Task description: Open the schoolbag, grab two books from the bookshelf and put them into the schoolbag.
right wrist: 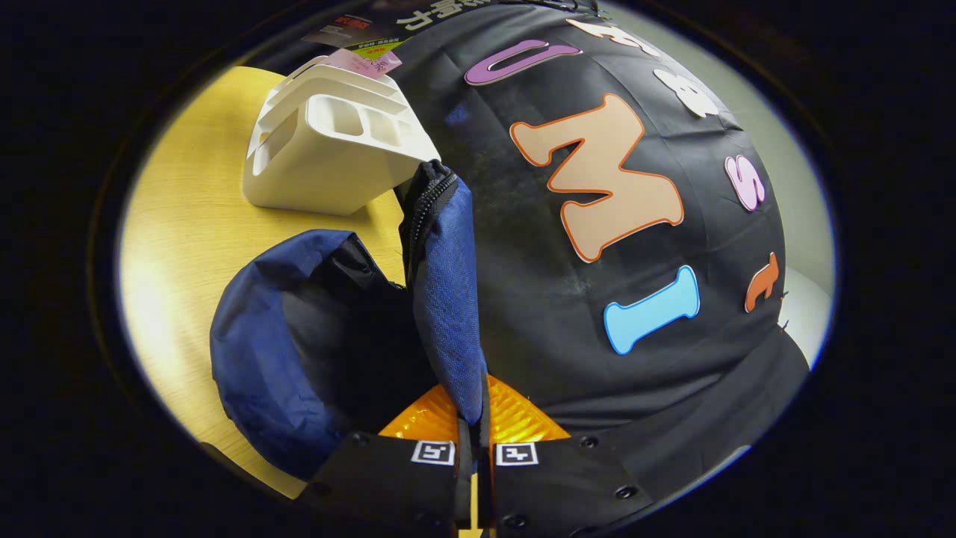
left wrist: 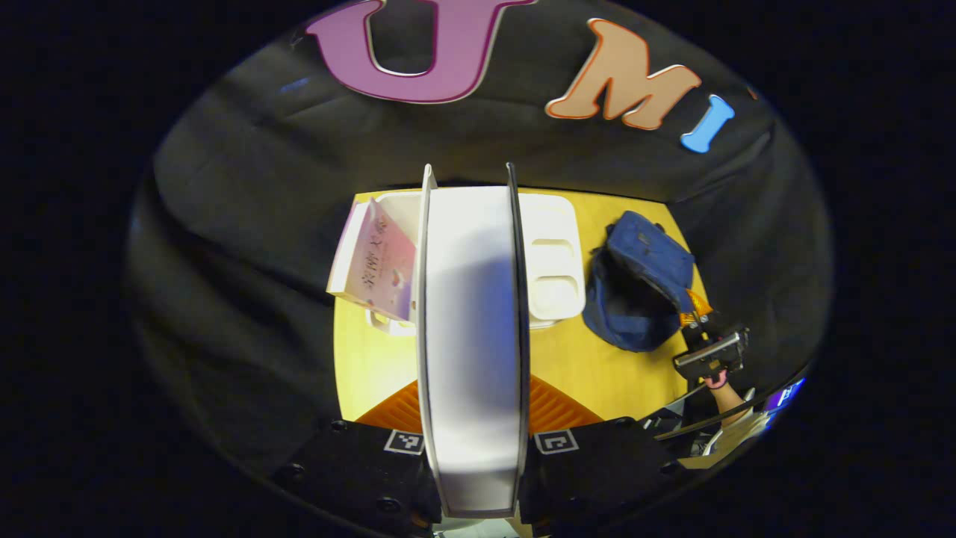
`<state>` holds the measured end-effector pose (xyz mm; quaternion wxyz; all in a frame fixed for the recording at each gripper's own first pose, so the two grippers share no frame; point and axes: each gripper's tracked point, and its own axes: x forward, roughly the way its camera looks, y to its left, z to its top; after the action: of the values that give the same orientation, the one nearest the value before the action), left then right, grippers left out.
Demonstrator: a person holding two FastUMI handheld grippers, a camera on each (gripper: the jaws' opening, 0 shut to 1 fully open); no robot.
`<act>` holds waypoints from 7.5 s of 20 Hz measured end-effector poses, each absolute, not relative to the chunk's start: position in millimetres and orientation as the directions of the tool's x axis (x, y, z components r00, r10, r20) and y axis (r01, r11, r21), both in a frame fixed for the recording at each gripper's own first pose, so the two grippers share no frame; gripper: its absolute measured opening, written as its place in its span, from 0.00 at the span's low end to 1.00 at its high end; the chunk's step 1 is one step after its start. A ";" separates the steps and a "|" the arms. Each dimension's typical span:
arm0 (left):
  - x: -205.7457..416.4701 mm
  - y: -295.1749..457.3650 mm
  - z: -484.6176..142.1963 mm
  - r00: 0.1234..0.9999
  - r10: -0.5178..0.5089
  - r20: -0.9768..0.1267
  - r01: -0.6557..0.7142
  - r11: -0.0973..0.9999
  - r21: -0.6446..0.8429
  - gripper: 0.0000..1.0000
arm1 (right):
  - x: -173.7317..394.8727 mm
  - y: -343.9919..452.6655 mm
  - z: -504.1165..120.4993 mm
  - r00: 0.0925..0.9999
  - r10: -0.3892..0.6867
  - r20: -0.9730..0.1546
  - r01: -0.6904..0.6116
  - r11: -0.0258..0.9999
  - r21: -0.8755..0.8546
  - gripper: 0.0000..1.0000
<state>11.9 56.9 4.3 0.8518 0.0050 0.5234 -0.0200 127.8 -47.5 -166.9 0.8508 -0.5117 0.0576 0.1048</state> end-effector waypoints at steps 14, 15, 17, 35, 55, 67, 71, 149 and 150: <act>24.4 -159.8 -100.7 0.483 -0.504 -0.716 0.089 0.842 -0.532 0.37 | 134.3 -55.9 -147.3 0.979 0.098 -0.179 -0.204 0.527 -0.825 0.03; 26.6 -170.9 -110.5 0.495 -0.518 -0.698 0.086 0.828 -0.554 0.37 | 135.1 -56.4 -146.4 0.979 0.098 -0.177 -0.202 0.534 -0.821 0.03; 40.0 -189.1 -131.9 0.520 -0.521 -0.677 0.081 0.819 -0.568 0.37 | 136.5 -56.2 -145.1 0.979 0.104 -0.175 -0.203 0.546 -0.813 0.03; 159.1 -268.0 -252.0 0.732 -0.480 -0.483 0.003 0.711 -0.703 0.37 | 141.5 -61.9 -132.9 0.972 0.200 -0.126 -0.226 0.636 -0.738 0.02; 206.8 -309.6 -306.5 0.760 -0.445 -0.474 -0.024 0.709 -0.705 0.42 | 142.4 -67.2 -129.9 0.970 0.214 -0.112 -0.232 0.698 -0.678 0.07; 137.5 -261.1 -290.8 0.702 -0.390 -0.596 0.072 0.872 -0.485 0.97 | 146.7 -69.9 -129.5 0.973 0.199 -0.117 -0.225 0.700 -0.678 0.02; 110.8 -230.1 -259.6 0.684 -0.377 -0.625 0.154 0.912 -0.381 0.97 | 146.0 -68.3 -133.2 0.972 0.196 -0.128 -0.230 0.697 -0.680 0.01; 187.9 234.1 -124.2 0.252 0.144 -0.957 -0.084 0.988 0.127 0.37 | 143.5 -77.8 -128.8 0.986 0.062 -0.155 -0.155 0.683 -0.714 0.01; 186.5 235.0 -120.9 0.256 0.147 -0.956 -0.087 0.988 0.129 0.39 | 143.2 -77.3 -128.7 0.986 0.065 -0.155 -0.157 0.682 -0.715 0.01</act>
<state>186.5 235.0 -120.9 0.7920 0.0246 0.6055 0.0740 143.2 -77.3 -128.7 0.9151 -0.3944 0.0585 0.0605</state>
